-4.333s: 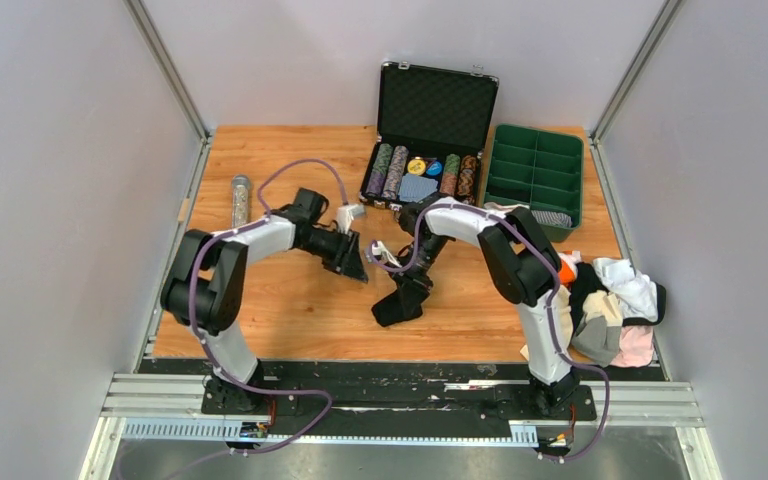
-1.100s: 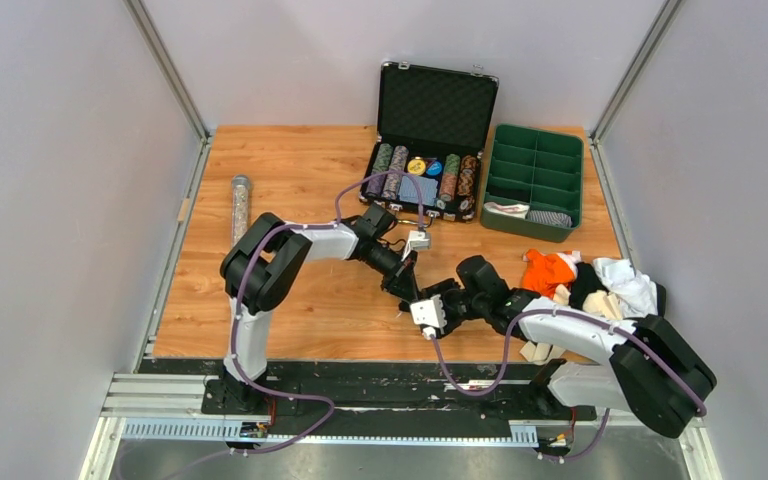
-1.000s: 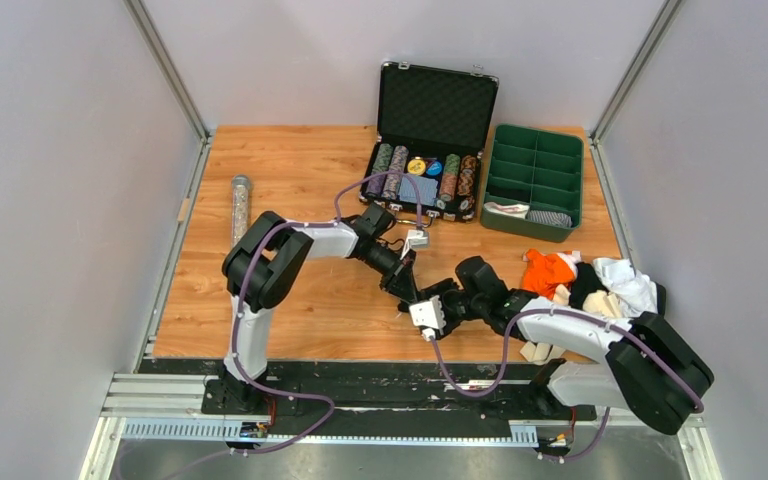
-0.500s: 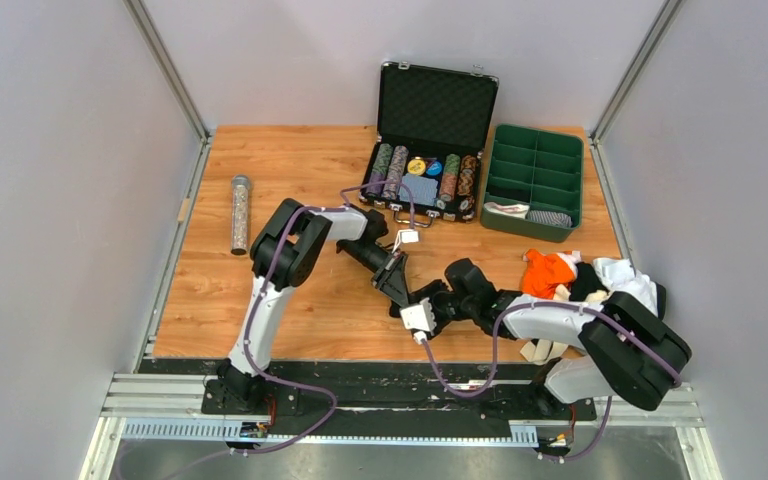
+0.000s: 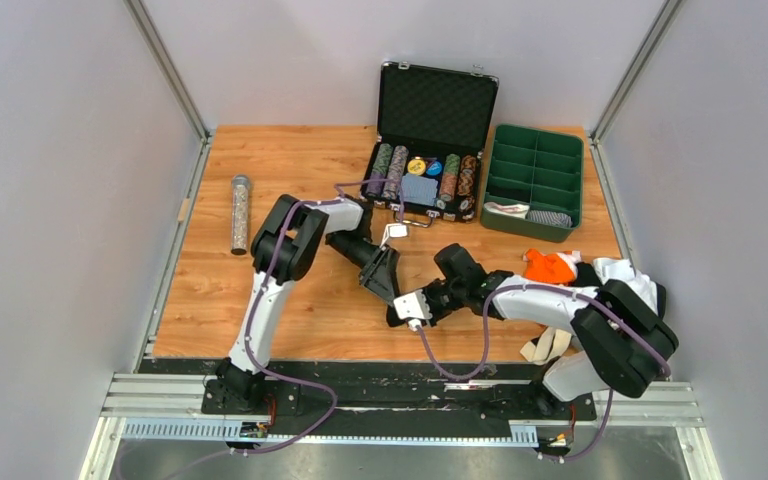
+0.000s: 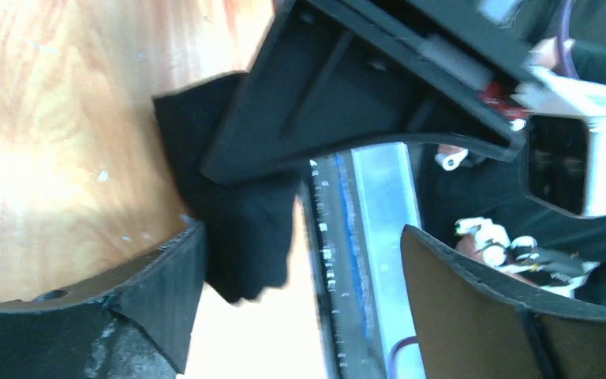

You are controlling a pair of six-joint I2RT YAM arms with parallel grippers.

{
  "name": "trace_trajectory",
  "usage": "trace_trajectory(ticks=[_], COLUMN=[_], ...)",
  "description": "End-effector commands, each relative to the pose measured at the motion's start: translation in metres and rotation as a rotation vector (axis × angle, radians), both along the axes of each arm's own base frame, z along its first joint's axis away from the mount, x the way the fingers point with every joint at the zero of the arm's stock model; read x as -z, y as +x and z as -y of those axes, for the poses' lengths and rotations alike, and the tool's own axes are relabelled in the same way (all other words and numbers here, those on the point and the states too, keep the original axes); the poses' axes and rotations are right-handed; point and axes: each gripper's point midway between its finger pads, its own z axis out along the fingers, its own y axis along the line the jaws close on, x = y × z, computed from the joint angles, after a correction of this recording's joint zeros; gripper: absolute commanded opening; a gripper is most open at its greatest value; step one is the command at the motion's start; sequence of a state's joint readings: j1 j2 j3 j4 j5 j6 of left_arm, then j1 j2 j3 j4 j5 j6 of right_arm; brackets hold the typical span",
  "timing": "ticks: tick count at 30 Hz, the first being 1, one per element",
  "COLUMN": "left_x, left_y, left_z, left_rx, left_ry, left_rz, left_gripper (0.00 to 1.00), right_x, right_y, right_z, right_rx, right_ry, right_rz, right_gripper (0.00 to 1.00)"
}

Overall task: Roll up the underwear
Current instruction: Pick up the underwear from the center of the board, then place the underwear in the storage box.

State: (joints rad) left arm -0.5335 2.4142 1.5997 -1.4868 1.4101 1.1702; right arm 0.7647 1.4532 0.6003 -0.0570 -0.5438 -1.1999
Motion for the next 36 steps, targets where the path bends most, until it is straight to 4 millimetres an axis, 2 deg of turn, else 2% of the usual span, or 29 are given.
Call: trace_trajectory(ticks=[1,2,3,4,5,6,7,8,9,10,11,13,16,20,27,31,36], left_x=[-0.046,-0.049,-0.050,-0.047,-0.046,-0.041,-0.048,-0.051,-0.063,-0.065,-0.076,-0.089,-0.104,-0.124,-0.124,-0.119,-0.120], left_y=[0.016,0.022,0.032,0.040,0.055,0.068,0.085,0.099,0.113,0.123,0.133,0.146,0.157,0.151,0.134,0.126,0.120], left_z=[-0.009,-0.014,-0.014,-0.021,-0.021,-0.029,-0.029,-0.036,-0.037,-0.042,-0.043,-0.048,-0.052,-0.055,-0.068,-0.073,-0.074], left_rx=[-0.082,-0.102,-0.116,-0.149,-0.186,-0.255,-0.311,-0.379,-0.420,-0.460,-0.482,-0.520,-0.581,-0.601,-0.603,-0.588,-0.599], left_ry=[0.034,0.095,0.085,0.194,0.187,0.295,0.265,0.304,0.277,0.302,0.292,0.297,0.290,0.272,0.332,0.364,0.362], left_rz=[-0.040,-0.082,-0.011,-0.048,0.062,0.049,0.153,0.160,0.233,0.252,0.294,0.339,0.362,0.397,0.421,0.409,0.402], left_gripper=[0.98,0.99,1.00,1.00,1.00,1.00,1.00,1.00,1.00,1.00,1.00,1.00,1.00,1.00,1.00,1.00,1.00], right_x=[-0.006,-0.012,-0.019,-0.025,-0.032,-0.039,-0.048,-0.057,-0.068,-0.081,-0.091,-0.122,-0.149,-0.172,-0.177,-0.165,-0.151], right_y=[-0.026,-0.025,-0.024,-0.019,-0.015,-0.011,-0.004,0.002,0.008,0.016,0.025,0.046,0.079,0.130,0.225,0.267,0.295], right_z=[0.029,0.031,0.034,0.039,0.042,0.046,0.050,0.053,0.057,0.060,0.065,0.074,0.099,0.150,0.253,0.288,0.325], right_rx=[-0.021,-0.012,0.002,0.030,0.054,0.081,0.120,0.173,0.223,0.276,0.333,0.435,0.575,0.730,0.951,0.992,1.012], right_ry=[-0.083,-0.085,-0.085,-0.083,-0.081,-0.078,-0.069,-0.058,-0.045,-0.028,-0.010,0.052,0.098,0.100,0.035,-0.077,-0.200], right_rz=[-0.161,-0.172,-0.179,-0.183,-0.187,-0.194,-0.200,-0.225,-0.248,-0.267,-0.286,-0.298,-0.265,-0.144,0.023,0.104,0.175], right_gripper=[0.00,0.00,0.00,0.00,0.00,0.00,0.00,0.00,0.00,0.00,0.00,0.00,0.00,0.00,0.00,0.00,0.00])
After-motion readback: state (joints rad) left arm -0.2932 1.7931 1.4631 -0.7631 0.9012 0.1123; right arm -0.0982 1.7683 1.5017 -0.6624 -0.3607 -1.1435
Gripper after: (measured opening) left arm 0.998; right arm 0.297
